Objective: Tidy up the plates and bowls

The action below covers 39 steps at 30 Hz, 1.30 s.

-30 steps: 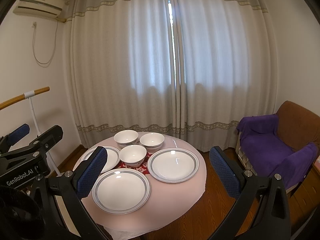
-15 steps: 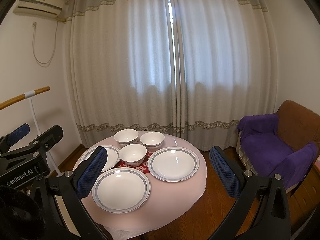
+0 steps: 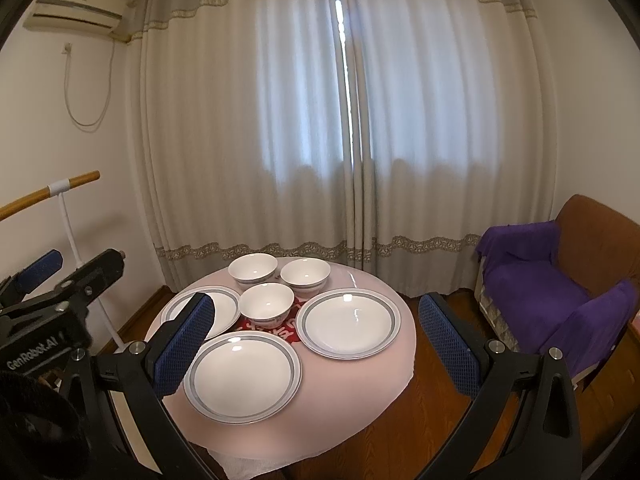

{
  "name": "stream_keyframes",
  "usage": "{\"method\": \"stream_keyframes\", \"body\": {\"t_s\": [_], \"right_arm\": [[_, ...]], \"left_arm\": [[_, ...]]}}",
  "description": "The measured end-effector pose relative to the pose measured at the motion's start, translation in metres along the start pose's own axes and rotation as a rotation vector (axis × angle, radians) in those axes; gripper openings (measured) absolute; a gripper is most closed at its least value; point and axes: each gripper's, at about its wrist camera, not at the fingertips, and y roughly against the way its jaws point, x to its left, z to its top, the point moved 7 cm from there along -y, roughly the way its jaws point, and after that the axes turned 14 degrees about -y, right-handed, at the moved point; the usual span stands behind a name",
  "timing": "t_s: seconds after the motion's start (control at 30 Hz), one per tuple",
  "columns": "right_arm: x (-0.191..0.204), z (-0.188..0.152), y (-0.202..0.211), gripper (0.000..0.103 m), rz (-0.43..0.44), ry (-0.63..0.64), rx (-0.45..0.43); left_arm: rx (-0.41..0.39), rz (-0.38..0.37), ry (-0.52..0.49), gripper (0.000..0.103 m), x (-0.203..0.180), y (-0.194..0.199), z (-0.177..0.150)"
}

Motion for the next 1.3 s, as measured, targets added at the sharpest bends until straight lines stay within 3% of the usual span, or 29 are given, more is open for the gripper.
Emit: {"method": "stream_keyframes", "body": {"t_s": [0.53, 0.97, 1.13, 1.3], "right_arm": [[-0.002, -0.003, -0.004, 0.103, 0.005, -0.003, 0.011], [-0.002, -0.029, -0.052, 0.103, 0.011, 0.011, 0.113], [-0.008, -0.054, -0.090, 0.103, 0.013, 0.011, 0.206], [-0.021, -0.097, -0.142, 0.103, 0.010, -0.011, 0.361]], "left_arm": [[0.019, 0.029, -0.042, 0.102, -0.001, -0.013, -0.006], [0.115, 0.040, -0.038, 0.102, 0.009, -0.068, -0.024], [0.225, 0.035, -0.009, 0.102, 0.027, -0.109, -0.054], [0.415, 0.032, 0.067, 0.102, 0.056, -0.164, -0.107]]}}
